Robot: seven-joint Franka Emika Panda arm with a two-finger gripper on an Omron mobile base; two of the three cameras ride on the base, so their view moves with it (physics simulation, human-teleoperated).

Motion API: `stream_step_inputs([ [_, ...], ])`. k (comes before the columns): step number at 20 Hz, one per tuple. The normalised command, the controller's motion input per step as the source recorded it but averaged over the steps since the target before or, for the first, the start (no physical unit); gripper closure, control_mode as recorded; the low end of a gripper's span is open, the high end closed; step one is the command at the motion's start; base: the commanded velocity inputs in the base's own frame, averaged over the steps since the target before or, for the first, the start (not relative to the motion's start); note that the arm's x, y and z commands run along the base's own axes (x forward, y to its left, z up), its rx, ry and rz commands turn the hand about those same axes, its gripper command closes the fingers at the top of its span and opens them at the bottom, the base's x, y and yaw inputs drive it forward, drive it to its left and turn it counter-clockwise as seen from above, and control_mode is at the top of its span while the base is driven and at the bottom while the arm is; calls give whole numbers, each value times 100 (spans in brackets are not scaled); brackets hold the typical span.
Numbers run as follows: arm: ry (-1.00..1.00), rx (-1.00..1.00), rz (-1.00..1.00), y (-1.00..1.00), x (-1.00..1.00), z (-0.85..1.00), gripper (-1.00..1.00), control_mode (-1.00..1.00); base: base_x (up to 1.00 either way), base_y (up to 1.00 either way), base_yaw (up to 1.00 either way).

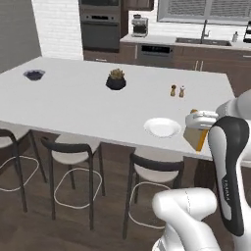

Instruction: Start the toaster. Once the lever pops up, take the bread to the plate on the dining counter.

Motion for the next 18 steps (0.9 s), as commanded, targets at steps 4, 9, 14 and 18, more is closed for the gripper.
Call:
stream_step_inputs([
  [4, 0, 0, 0, 0, 0, 0, 100, 100, 63, 11, -54],
  [9, 0, 0, 0, 0, 0, 0, 100, 100, 58, 4, -31],
  [14, 0, 0, 0, 0, 0, 0, 100, 100, 47, 37, -18],
  [18, 0, 0, 0, 0, 0, 0, 100, 100, 49, 44, -6],
])
